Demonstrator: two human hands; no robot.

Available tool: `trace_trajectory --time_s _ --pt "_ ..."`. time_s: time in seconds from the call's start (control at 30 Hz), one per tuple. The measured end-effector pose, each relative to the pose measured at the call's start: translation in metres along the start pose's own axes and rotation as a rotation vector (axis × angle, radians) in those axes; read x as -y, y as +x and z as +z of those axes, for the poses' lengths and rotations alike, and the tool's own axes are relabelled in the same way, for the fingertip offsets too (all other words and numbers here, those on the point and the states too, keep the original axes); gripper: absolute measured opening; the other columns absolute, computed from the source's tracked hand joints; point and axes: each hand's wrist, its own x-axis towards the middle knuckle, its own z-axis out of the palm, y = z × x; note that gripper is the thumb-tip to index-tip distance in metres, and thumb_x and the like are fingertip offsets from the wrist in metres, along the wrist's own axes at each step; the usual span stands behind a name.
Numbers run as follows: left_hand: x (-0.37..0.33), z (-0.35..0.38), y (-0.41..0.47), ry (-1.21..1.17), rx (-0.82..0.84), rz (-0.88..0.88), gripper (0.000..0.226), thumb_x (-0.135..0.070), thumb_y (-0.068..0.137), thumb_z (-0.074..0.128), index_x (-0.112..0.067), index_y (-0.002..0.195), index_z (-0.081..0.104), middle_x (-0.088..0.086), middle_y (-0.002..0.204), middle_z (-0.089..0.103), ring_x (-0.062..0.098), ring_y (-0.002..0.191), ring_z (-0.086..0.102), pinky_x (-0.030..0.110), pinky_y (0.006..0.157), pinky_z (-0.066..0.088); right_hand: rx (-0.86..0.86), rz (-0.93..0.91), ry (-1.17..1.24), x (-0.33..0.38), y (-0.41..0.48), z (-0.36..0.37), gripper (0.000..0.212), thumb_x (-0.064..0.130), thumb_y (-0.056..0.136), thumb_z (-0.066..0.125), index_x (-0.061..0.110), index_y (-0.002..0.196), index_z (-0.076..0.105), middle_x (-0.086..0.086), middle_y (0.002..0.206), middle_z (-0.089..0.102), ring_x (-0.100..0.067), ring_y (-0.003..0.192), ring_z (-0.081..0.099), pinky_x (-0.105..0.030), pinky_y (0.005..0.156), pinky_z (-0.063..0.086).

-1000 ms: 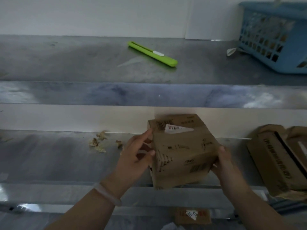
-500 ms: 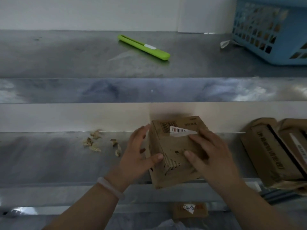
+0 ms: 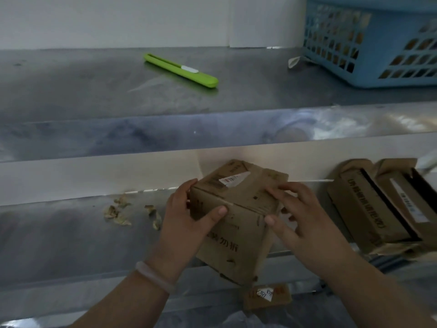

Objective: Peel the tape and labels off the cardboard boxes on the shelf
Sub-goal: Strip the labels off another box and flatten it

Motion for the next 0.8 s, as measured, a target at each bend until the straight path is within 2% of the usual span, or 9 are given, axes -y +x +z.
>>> trace_trajectory --time_s 0.07,0.13,0.2,0.27,0.4,0.5,0.57,0.7,0.8 --pt "-0.004 0.001 -0.005 0.0 -0.044 0.033 0.072 -0.07 0.061 0.065 -0.041 0.125 0.048 -0.008 0.121 0.052 0.004 0.101 0.055 0.032 0.084 0.054 -0.032 0.072 0.191 0.005 -0.005 0.002 0.062 0.077 0.08 0.036 0.049 0.136 0.041 0.031 0.135 0.033 0.013 0.121 0.039 -0.005 0.087 0.041" --pt "-0.009 0.002 -0.011 -0.007 -0.062 0.126 0.059 -0.063 0.07 0.063 -0.037 0.122 0.053 -0.006 0.109 0.055 0.006 0.094 0.057 0.032 0.08 0.054 -0.032 0.175 0.392 0.01 -0.006 0.002 0.058 0.073 0.077 0.046 0.056 0.131 0.035 0.031 0.134 0.036 0.02 0.12 0.036 0.002 0.081 0.038" --pt "-0.011 0.002 -0.016 -0.007 -0.049 0.254 0.047 -0.056 0.079 0.06 -0.033 0.121 0.057 -0.004 0.097 0.055 0.012 0.087 0.058 0.03 0.077 0.051 -0.013 0.26 0.55 0.006 -0.003 0.003 0.058 0.067 0.073 0.065 0.059 0.124 0.038 0.027 0.129 0.045 0.011 0.116 0.047 -0.004 0.08 0.045" --pt "-0.013 -0.004 -0.019 -0.006 0.004 0.363 0.039 -0.053 0.087 0.056 -0.031 0.119 0.059 -0.007 0.094 0.056 0.015 0.087 0.059 0.029 0.076 0.05 -0.014 0.285 0.673 -0.003 0.002 0.002 0.058 0.05 0.07 0.069 0.054 0.123 0.045 0.023 0.125 0.052 0.004 0.113 0.054 -0.009 0.082 0.049" --pt "-0.013 -0.02 -0.008 0.215 0.07 0.624 0.046 -0.06 0.082 0.06 -0.028 0.113 0.067 -0.01 0.112 0.052 0.012 0.103 0.054 0.025 0.09 0.044 0.091 0.25 0.887 -0.018 0.011 0.002 0.057 0.028 0.078 0.068 0.038 0.131 0.05 0.013 0.124 0.06 -0.001 0.113 0.059 -0.018 0.085 0.051" --pt "-0.015 -0.023 0.007 0.338 0.249 0.678 0.07 -0.069 0.073 0.063 -0.031 0.132 0.055 -0.004 0.142 0.041 0.02 0.129 0.042 0.038 0.107 0.035 0.199 0.239 0.849 -0.027 0.021 0.008 0.056 0.033 0.083 0.069 0.042 0.134 0.049 0.02 0.126 0.06 -0.003 0.12 0.055 -0.024 0.096 0.049" --pt "-0.018 -0.018 0.01 0.396 0.389 0.678 0.076 -0.072 0.076 0.058 -0.034 0.14 0.045 -0.007 0.147 0.038 0.017 0.135 0.037 0.047 0.108 0.035 0.19 0.234 0.758 -0.029 0.03 0.012 0.057 0.045 0.083 0.071 0.046 0.135 0.048 0.022 0.131 0.057 0.0 0.123 0.052 -0.029 0.103 0.044" --pt "-0.027 0.006 -0.001 0.591 0.262 0.578 0.078 -0.086 0.07 0.046 -0.046 0.137 0.044 -0.015 0.14 0.044 0.014 0.126 0.042 0.042 0.105 0.037 -0.077 0.288 0.563 -0.029 0.034 0.023 0.062 0.057 0.075 0.071 0.041 0.131 0.052 0.015 0.128 0.056 0.0 0.117 0.053 -0.035 0.103 0.045" --pt "-0.035 0.02 -0.005 0.699 0.225 0.531 0.077 -0.09 0.071 0.036 -0.049 0.136 0.044 -0.015 0.136 0.044 0.014 0.122 0.042 0.034 0.1 0.032 -0.082 0.221 0.596 -0.022 0.024 0.027 0.071 0.07 0.069 0.065 0.035 0.13 0.055 0.013 0.127 0.058 -0.004 0.116 0.056 -0.038 0.097 0.051"
